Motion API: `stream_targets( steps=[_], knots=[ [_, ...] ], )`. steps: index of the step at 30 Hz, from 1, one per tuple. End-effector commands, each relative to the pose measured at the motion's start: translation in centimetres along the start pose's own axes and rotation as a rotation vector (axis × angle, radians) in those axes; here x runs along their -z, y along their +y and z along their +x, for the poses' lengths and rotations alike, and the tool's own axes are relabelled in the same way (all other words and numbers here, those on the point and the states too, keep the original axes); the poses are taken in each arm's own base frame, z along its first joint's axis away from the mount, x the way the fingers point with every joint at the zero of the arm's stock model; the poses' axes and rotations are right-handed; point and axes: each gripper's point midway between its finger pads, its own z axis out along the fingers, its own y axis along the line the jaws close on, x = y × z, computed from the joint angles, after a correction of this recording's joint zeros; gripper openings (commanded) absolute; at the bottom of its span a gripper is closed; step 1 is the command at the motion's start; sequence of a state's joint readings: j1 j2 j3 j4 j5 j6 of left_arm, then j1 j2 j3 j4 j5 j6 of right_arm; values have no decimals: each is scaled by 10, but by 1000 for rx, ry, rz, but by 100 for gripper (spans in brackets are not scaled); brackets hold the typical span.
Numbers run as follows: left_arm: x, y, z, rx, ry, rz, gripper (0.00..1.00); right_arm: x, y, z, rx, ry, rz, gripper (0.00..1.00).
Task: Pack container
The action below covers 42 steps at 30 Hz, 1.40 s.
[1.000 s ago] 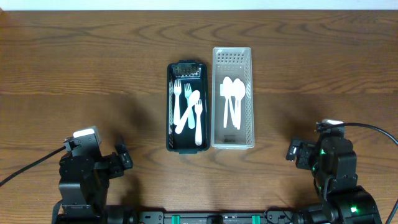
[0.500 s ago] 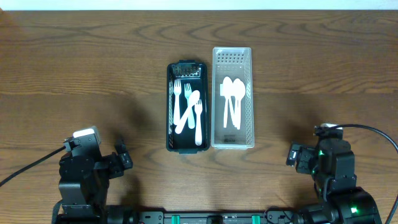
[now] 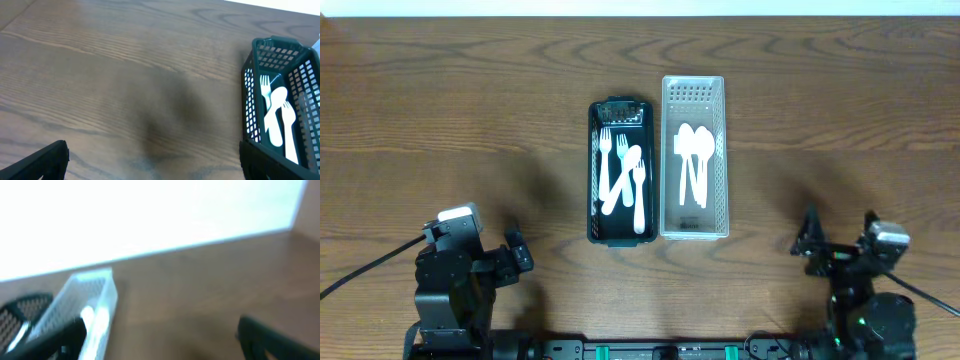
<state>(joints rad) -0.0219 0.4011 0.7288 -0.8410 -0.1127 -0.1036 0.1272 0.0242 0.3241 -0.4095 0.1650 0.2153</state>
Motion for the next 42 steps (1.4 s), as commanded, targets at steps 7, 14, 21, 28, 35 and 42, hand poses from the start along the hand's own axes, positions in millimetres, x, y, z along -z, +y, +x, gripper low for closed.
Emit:
stream_targets(
  steps=[7, 14, 21, 28, 35, 42],
  knots=[
    [1, 1, -1, -6, -8, -8, 98, -31, -1, 47, 205, -48, -32, 99],
    [1, 1, -1, -6, -8, -8, 98, -34, -5, 63, 241, -5, -34, 99],
    [1, 1, -1, -6, -8, -8, 98, -34, -1, 63, 241, -5, -59, 99],
    [1, 1, -1, -6, -8, -8, 98, -34, -1, 63, 241, -5, -59, 99],
    [1, 1, -1, -6, -8, -8, 98, -34, -1, 63, 241, -5, -59, 99],
    [1, 2, -1, -6, -7, -8, 98, -34, -1, 63, 241, -5, -59, 99]
  ],
)
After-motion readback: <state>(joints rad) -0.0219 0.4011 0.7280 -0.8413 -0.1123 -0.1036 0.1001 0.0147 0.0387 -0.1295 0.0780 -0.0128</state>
